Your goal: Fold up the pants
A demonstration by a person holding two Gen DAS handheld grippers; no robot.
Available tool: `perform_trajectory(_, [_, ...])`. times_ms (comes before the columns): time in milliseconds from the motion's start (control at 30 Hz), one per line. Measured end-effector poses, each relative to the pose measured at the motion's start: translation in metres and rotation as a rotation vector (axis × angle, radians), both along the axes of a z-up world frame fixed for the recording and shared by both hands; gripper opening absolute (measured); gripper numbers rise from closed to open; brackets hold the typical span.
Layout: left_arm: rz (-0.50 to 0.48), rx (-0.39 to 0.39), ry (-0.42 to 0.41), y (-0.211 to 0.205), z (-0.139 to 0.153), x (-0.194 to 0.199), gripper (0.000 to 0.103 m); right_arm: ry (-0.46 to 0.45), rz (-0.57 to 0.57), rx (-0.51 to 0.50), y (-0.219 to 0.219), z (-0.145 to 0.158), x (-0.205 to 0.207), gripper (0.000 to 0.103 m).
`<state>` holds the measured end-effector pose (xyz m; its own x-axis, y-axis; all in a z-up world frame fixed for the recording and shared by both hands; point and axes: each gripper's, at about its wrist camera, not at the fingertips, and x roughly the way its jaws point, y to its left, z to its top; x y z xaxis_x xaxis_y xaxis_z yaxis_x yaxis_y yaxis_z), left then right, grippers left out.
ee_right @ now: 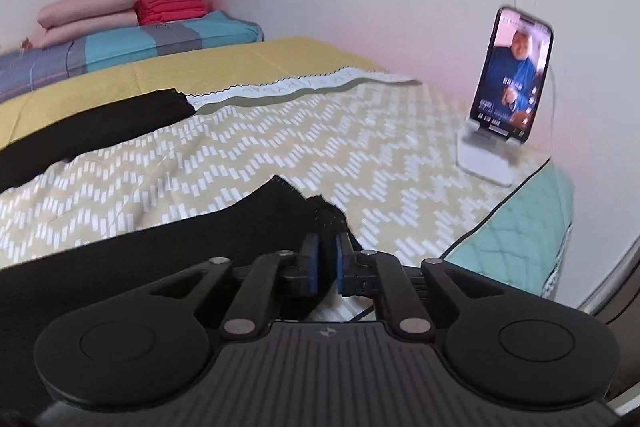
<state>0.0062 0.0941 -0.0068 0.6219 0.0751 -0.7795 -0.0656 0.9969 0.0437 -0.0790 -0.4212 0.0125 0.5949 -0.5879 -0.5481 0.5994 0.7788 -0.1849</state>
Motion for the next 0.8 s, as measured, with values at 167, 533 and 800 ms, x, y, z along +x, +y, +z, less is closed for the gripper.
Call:
perform_trajectory(167, [-0.005,0.003,-0.011,0.000,0.001,-0.005,0.103,-0.053,0.064,-0.155,0.047,0.030,-0.012,0.062])
perform_trajectory(533, [-0.020,-0.008,-0.051,0.006,0.000,-0.022,0.103,0.222,1.012,0.251,0.254,0.004,0.010,0.066])
perform_trajectory(800, [-0.103,0.031,-0.095,0.028,0.021,-0.064,0.103,0.313,1.213,0.169,0.286,0.042,0.010,0.073])
